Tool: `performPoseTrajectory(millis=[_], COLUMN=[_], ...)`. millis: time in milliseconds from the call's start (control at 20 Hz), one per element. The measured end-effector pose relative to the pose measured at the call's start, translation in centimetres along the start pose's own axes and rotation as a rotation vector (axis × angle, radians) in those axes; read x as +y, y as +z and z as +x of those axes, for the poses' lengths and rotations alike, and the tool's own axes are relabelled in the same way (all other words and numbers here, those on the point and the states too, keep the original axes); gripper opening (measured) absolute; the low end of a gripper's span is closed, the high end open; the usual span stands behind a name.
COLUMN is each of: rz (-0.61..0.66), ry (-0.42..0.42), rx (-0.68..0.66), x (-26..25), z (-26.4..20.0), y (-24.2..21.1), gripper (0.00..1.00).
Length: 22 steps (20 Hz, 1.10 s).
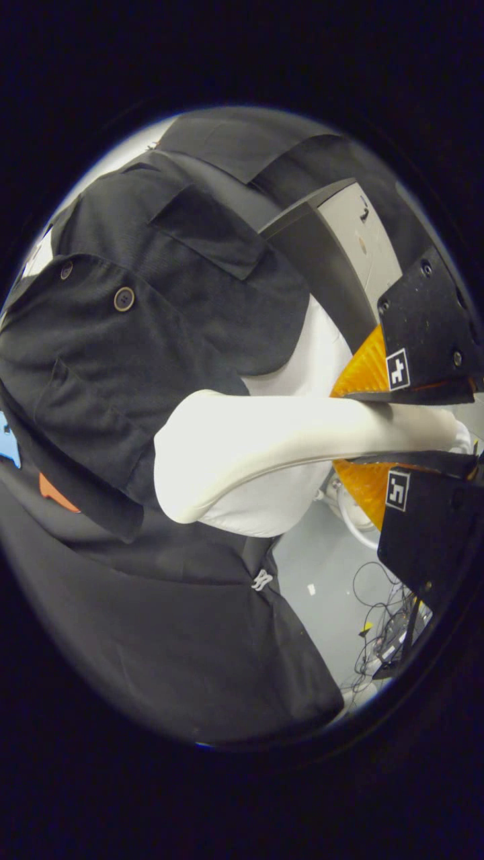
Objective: Iron the clothes twice with a garment steamer, once on the left side and once on the right side.
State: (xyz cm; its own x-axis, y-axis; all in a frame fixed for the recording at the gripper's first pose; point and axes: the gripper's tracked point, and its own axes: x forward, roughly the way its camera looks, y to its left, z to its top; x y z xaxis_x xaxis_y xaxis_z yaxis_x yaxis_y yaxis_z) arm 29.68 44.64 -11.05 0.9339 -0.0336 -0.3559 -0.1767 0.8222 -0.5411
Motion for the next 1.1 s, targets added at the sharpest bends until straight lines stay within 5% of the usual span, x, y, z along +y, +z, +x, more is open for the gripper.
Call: performPoseTrajectory(millis=[550,1100], rz=[0.294,0.509], ry=[0.025,-0.024], rx=[-0.143,-0.216], x=[-13.1,-30.5], z=[-12.0,-22.9], y=[-0.3,-14.2], gripper=[0.3,0.3])
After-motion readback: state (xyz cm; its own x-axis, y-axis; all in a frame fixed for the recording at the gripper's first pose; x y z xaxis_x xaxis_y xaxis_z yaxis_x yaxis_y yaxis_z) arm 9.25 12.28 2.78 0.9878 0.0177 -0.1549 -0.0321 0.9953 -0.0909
